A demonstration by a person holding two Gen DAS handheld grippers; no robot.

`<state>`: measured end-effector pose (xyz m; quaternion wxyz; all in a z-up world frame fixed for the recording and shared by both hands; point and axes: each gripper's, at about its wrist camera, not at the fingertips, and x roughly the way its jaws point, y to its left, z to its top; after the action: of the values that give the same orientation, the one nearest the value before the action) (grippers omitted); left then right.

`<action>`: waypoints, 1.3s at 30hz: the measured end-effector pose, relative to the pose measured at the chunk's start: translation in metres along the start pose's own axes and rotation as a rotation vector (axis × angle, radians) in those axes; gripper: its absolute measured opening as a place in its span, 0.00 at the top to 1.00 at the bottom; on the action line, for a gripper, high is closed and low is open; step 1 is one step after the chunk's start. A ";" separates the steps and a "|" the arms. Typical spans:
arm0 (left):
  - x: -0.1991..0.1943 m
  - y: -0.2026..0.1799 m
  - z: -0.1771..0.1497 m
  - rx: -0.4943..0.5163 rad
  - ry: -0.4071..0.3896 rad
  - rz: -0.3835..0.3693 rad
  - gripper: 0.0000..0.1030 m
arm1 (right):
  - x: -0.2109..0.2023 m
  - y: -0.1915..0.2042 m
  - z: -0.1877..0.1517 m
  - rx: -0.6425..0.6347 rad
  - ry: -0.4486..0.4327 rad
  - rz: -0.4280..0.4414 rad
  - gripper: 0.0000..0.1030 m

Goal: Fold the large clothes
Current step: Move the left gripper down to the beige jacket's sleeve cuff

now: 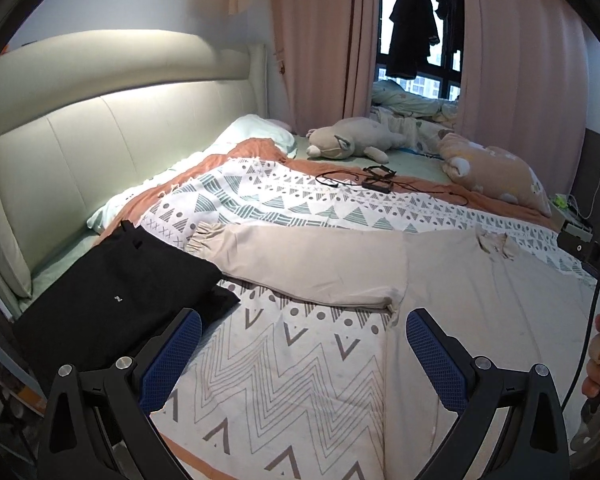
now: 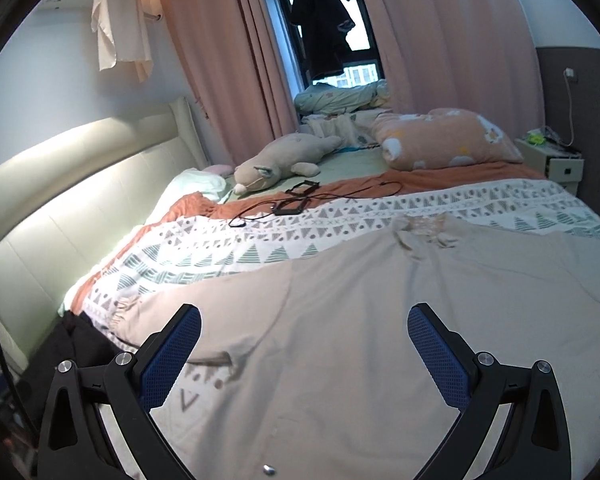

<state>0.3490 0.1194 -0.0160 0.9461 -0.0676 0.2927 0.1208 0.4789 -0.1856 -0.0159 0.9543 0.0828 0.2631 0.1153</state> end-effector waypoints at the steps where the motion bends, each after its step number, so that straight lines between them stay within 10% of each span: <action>1: 0.006 0.002 0.003 -0.008 0.003 0.003 0.01 | 0.008 0.003 0.005 0.000 0.007 0.009 0.00; 10: 0.083 0.015 0.019 -0.118 0.118 0.055 0.24 | 0.074 -0.005 -0.017 0.001 0.082 0.087 0.00; 30: 0.273 0.003 -0.005 -0.169 0.402 0.125 0.37 | 0.129 -0.078 -0.042 0.199 0.243 -0.024 0.15; 37: 0.314 0.026 -0.014 -0.308 0.419 0.120 0.37 | 0.158 -0.075 -0.057 0.234 0.333 0.037 0.34; 39: 0.324 0.030 -0.014 -0.305 0.421 0.147 0.52 | 0.168 -0.071 -0.061 0.241 0.354 0.056 0.43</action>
<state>0.5920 0.2063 -0.2141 0.8322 -0.2114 0.4653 0.2151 0.5999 -0.2036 -0.1649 0.8727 0.1822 0.4361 0.1221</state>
